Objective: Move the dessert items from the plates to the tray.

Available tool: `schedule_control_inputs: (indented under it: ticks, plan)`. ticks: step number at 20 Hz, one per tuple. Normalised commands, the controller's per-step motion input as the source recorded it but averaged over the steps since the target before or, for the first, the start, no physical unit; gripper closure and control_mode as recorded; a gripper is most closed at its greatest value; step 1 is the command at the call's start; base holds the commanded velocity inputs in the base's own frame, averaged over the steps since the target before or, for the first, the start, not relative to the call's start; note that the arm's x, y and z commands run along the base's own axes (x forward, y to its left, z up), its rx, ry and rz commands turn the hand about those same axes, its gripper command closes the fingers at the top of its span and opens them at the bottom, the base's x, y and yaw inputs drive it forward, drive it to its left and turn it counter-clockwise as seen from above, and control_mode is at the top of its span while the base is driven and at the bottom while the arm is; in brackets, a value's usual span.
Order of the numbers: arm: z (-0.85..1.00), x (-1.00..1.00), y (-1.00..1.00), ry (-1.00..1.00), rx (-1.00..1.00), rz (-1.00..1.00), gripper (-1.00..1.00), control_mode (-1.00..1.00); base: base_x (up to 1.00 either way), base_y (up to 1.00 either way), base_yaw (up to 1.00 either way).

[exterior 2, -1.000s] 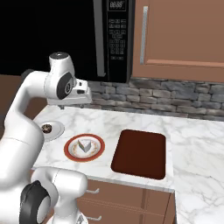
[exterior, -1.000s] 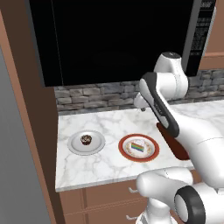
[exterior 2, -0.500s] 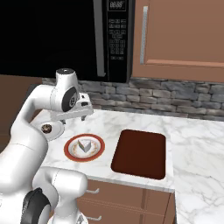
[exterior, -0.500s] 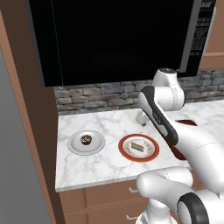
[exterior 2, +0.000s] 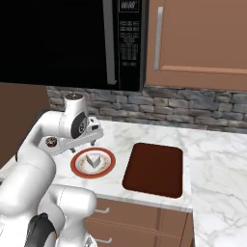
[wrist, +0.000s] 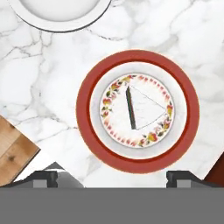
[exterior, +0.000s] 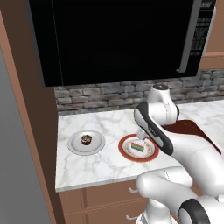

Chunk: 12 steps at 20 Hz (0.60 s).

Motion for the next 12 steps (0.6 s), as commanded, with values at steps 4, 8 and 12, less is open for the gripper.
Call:
schedule_control_inputs:
  ticks: [4,8,12]
  plan:
    - [-0.46,0.01,0.00,0.00,0.00,0.14,-1.00,-1.00,0.00,0.00,0.00]
    - [-0.41,0.11,0.00,0.00,-0.08,0.15,-1.00,-1.00,0.00,0.00,0.00]
    - [-0.26,0.29,0.00,0.00,-0.07,0.11,-1.00,-1.00,0.00,0.00,0.00]
